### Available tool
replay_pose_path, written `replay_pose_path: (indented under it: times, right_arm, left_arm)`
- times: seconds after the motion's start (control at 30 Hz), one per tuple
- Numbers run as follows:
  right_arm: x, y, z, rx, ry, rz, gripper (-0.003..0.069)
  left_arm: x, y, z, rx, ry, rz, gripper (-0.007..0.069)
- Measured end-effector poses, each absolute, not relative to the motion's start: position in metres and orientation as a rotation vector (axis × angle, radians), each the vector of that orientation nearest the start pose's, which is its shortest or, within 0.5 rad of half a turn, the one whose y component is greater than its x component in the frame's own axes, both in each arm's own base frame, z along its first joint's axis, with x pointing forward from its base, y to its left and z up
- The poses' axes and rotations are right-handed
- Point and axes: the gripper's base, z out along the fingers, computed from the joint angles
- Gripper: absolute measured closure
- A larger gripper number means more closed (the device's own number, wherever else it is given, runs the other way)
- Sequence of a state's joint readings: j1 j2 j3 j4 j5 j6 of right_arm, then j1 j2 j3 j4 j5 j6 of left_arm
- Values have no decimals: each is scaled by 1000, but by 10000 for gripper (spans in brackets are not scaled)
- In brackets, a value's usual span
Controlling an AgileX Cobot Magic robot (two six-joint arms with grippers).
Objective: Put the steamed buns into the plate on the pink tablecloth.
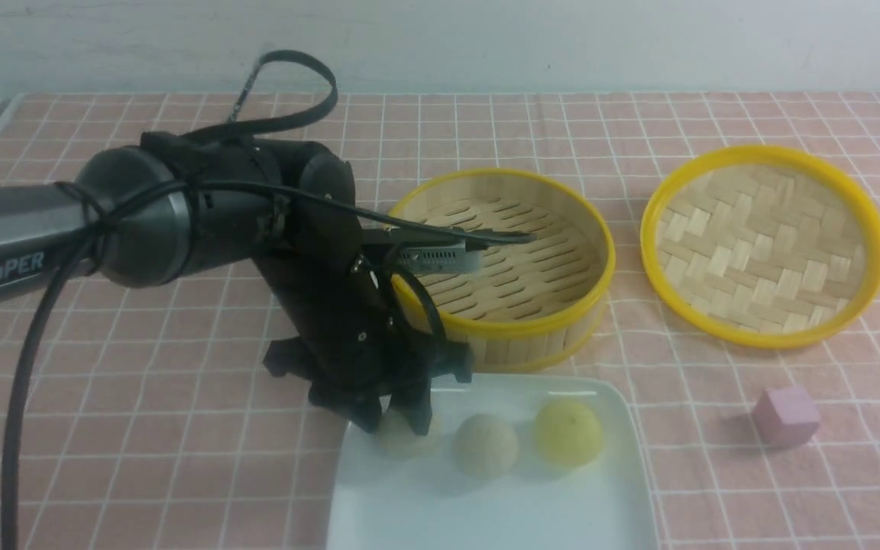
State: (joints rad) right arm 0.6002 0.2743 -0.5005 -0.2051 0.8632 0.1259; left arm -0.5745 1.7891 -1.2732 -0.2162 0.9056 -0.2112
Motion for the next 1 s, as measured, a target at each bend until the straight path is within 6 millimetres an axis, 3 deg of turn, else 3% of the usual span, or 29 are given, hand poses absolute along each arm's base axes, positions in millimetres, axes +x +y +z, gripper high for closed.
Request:
replay_pose_path:
  times: [0.17,0.27,0.4,0.67,1.0]
  right_arm:
    - [34,11,314,-512,2068,278,541]
    - [25,13,319,-513,2117,363,629]
    - [28,22,306,-509,2122,460,667]
    - [55,41,270,-424,1885,552,670]
    - [59,41,265,-430,1824,524,657]
  left_arm:
    - [296,-209,237,393,2916,-390,203]
    - [298,-210,240,394,2905,-395,200]
    - [298,-210,240,396,2907,-392,198]
    - [298,-210,240,402,2912,-382,198]
    - [297,-209,240,402,2914,-381,198]
